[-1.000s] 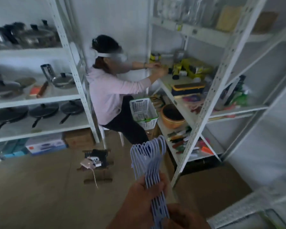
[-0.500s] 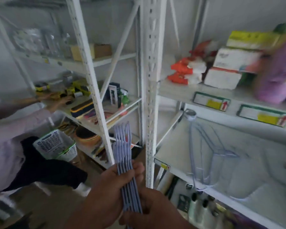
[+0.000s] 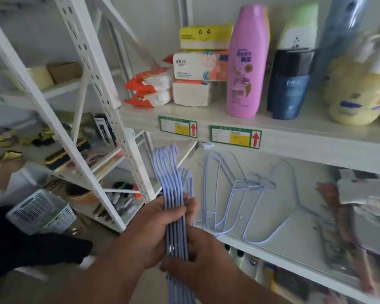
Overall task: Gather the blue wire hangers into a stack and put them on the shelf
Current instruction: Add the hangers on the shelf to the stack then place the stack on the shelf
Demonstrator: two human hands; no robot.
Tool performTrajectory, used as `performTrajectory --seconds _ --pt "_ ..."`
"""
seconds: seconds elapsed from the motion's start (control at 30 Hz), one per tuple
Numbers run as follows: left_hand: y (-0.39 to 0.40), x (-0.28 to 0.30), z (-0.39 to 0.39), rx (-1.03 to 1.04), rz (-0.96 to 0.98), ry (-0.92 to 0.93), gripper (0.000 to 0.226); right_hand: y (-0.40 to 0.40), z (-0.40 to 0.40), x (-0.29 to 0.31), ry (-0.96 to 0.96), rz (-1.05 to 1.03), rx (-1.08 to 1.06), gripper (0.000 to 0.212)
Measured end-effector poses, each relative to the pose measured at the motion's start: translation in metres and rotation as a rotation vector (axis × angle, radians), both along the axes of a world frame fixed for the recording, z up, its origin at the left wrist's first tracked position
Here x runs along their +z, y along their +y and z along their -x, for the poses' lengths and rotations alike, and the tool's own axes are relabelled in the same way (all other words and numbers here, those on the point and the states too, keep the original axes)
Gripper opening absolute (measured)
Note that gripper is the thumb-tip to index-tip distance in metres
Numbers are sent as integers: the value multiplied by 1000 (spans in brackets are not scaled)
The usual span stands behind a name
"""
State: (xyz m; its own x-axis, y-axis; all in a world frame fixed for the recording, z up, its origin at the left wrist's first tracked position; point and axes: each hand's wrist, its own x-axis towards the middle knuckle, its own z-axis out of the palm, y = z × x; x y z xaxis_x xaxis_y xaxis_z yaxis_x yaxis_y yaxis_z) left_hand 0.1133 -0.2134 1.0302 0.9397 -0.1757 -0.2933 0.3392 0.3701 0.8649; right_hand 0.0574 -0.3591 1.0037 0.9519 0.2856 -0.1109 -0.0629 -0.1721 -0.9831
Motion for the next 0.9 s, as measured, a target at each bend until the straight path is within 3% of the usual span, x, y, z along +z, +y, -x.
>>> performTrajectory --seconds 0.1,0.33,0.67,0.9 --pt "-21 -5 -22 20 -28 4 24 -11 -19 -13 -20 -12 -30 21" --pt "-37 -26 -83 6 -45 16 22 -10 -69 -38 31 -35 -111 14" --pt "-19 -77 -189 -209 -53 27 27 20 -151 -77 95 173 -350 30" --pt "6 -122 -203 -336 -39 103 30 45 -157 -94 206 369 -354 26"
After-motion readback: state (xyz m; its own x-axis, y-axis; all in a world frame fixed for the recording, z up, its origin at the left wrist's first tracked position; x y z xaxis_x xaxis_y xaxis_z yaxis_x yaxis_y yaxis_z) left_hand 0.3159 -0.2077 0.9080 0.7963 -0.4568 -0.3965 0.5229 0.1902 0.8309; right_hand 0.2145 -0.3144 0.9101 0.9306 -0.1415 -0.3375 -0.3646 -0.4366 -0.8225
